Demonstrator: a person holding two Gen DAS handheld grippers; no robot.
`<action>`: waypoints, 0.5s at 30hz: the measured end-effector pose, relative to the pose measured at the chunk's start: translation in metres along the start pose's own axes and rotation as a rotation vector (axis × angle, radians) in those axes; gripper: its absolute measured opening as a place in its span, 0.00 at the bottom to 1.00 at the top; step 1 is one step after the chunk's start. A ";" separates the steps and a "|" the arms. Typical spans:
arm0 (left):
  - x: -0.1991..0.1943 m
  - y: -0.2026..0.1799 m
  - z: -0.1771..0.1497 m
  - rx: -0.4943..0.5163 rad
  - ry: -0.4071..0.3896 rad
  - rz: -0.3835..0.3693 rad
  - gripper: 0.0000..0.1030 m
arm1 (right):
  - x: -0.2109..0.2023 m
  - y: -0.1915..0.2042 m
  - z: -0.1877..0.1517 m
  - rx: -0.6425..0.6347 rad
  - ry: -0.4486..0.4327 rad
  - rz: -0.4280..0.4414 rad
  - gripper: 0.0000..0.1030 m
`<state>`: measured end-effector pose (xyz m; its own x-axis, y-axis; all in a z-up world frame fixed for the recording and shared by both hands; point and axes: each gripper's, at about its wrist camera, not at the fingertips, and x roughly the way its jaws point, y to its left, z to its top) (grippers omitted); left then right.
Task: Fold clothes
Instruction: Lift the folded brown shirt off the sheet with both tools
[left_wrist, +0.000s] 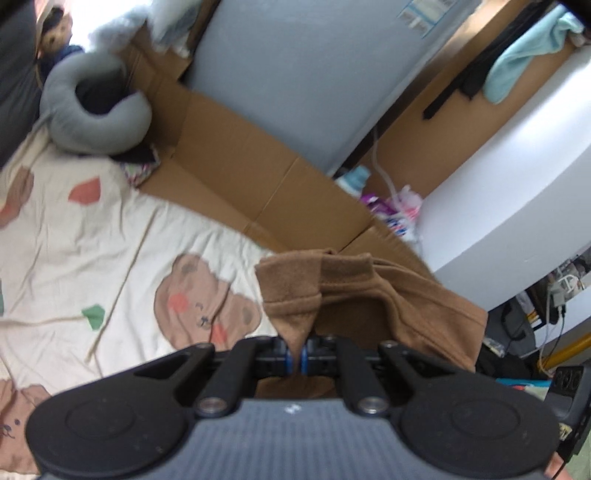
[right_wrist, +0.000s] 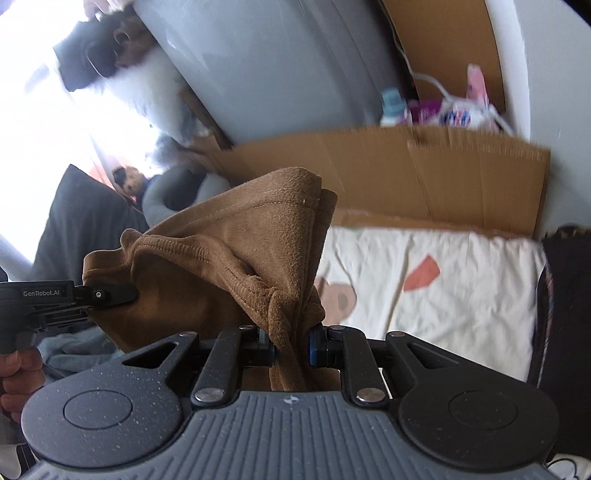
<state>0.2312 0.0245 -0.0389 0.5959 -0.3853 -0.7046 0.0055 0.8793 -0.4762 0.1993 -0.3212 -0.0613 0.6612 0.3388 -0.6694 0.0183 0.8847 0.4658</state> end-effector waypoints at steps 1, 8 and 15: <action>-0.008 -0.006 0.004 0.010 -0.009 -0.006 0.04 | -0.008 0.003 0.005 -0.003 -0.012 0.000 0.14; -0.054 -0.041 0.022 0.061 -0.038 -0.028 0.04 | -0.066 0.031 0.035 -0.037 -0.080 0.006 0.14; -0.092 -0.072 0.027 0.079 -0.056 -0.034 0.04 | -0.115 0.053 0.058 -0.069 -0.127 0.011 0.14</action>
<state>0.1976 0.0044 0.0746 0.6382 -0.4012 -0.6571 0.0887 0.8861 -0.4550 0.1682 -0.3315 0.0738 0.7504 0.3095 -0.5841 -0.0381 0.9024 0.4292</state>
